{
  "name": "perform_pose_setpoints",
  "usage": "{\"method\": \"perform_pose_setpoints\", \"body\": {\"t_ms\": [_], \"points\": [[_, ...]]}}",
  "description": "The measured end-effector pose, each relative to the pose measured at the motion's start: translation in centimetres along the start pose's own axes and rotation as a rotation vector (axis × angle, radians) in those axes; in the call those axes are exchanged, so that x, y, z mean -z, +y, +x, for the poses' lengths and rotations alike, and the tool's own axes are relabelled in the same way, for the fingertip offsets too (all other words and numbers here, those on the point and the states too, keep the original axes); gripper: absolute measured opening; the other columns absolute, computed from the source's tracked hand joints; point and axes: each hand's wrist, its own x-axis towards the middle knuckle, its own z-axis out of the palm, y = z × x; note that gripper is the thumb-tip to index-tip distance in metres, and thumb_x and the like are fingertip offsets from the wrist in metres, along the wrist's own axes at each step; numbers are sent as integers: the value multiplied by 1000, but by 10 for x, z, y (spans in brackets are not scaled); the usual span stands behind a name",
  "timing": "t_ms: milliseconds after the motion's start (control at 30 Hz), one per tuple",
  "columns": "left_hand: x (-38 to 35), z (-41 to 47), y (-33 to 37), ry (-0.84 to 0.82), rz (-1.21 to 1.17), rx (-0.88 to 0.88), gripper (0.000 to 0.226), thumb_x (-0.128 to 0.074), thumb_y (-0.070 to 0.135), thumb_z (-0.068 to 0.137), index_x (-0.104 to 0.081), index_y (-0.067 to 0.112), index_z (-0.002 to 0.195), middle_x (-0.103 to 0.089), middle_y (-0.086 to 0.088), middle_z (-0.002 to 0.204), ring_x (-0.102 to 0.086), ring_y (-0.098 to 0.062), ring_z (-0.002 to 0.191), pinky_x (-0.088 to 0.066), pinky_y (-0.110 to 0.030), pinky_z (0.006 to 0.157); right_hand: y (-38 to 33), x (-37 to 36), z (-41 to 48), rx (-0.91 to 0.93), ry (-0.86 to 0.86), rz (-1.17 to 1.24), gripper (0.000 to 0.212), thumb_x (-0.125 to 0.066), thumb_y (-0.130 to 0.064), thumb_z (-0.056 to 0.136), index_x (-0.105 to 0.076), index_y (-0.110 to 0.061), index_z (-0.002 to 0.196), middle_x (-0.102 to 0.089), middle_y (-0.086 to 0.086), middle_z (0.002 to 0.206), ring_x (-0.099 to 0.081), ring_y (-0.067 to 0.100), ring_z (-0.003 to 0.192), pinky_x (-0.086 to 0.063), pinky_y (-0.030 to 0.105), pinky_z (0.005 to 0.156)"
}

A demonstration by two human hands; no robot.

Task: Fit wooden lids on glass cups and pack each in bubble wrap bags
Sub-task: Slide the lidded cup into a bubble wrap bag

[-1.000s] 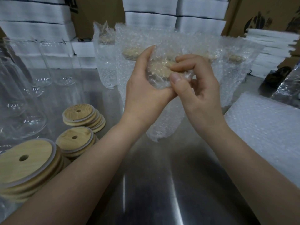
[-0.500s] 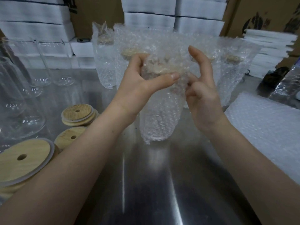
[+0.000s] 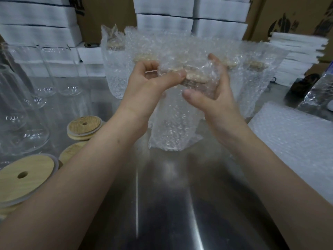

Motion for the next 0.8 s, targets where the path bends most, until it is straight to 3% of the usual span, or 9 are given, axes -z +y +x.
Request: {"method": "perform_pose_setpoints", "body": {"t_ms": [67, 200, 333, 433, 500, 600, 667, 733, 800], "points": [[0, 0, 3, -10, 29, 47, 70, -81, 34, 60, -52, 11, 119, -67, -2, 109, -69, -17, 99, -55, -39, 92, 2, -3, -2, 25, 13, -64, 95, -84, -34, 65, -29, -37, 143, -38, 11, 153, -41, 26, 140, -39, 47, 112], [4, -2, 11, -130, 329, 214, 114, -84, 58, 46, -36, 26, 144, -59, 6, 133, -56, -17, 122, -41, -40, 103, 0, -4, -4, 102, 119, -115, 91, -83, -34, 65, -35, -29, 142, -38, 1, 149, -45, 21, 136, -45, 47, 108], [10, -2, 19, -419, 778, 427, 145, -94, 56, 26, -21, 39, 150, -45, 1, 147, -48, -24, 129, -44, -43, 99, 0, 1, -1, 72, 158, -62, 81, -81, -27, 70, -36, -33, 137, -41, 6, 148, -47, 23, 134, -46, 46, 107], [11, -3, 13, -528, 1171, 509, 117, -92, 44, 50, -28, 23, 145, -53, -1, 134, -57, -25, 115, -53, -41, 92, 0, 2, -1, 51, 157, -7, 77, -80, -23, 71, -37, -34, 134, -44, 10, 146, -52, 22, 129, -51, 42, 101], [11, -4, 2, -526, 1324, 507, 88, -91, 33, 62, -44, 12, 134, -62, -6, 120, -63, -25, 100, -55, -34, 85, 0, 1, -2, 61, 139, -3, 79, -80, -21, 72, -36, -33, 136, -44, 9, 146, -55, 21, 127, -54, 36, 97], [9, -4, -11, -508, 1386, 476, 42, -89, 28, 69, -64, 8, 96, -64, -7, 82, -59, -20, 66, -49, -27, 64, 0, -1, -3, 77, 122, -13, 80, -79, -20, 73, -34, -30, 138, -44, 7, 145, -55, 20, 125, -54, 31, 93], [8, -3, -14, -443, 1386, 463, 37, -88, 27, 71, -56, 9, 77, -55, -4, 67, -61, -20, 66, -47, -26, 62, 0, -2, -3, 80, 107, -1, 81, -79, -17, 74, -33, -28, 140, -45, 7, 144, -56, 19, 125, -55, 31, 93], [8, -3, -16, -385, 1385, 462, 39, -86, 25, 72, -51, 9, 75, -54, -3, 68, -66, -25, 81, -47, -26, 64, 0, -3, -3, 82, 86, -14, 83, -80, -17, 75, -31, -27, 141, -44, 7, 145, -54, 19, 127, -52, 37, 100], [9, -3, -20, -346, 1372, 462, 35, -85, 23, 73, -52, 11, 76, -58, -4, 72, -65, -26, 82, -48, -27, 65, 0, -3, -3, 83, 75, -48, 88, -82, -23, 72, -31, -29, 143, -42, 6, 147, -51, 18, 131, -47, 41, 107]]}}
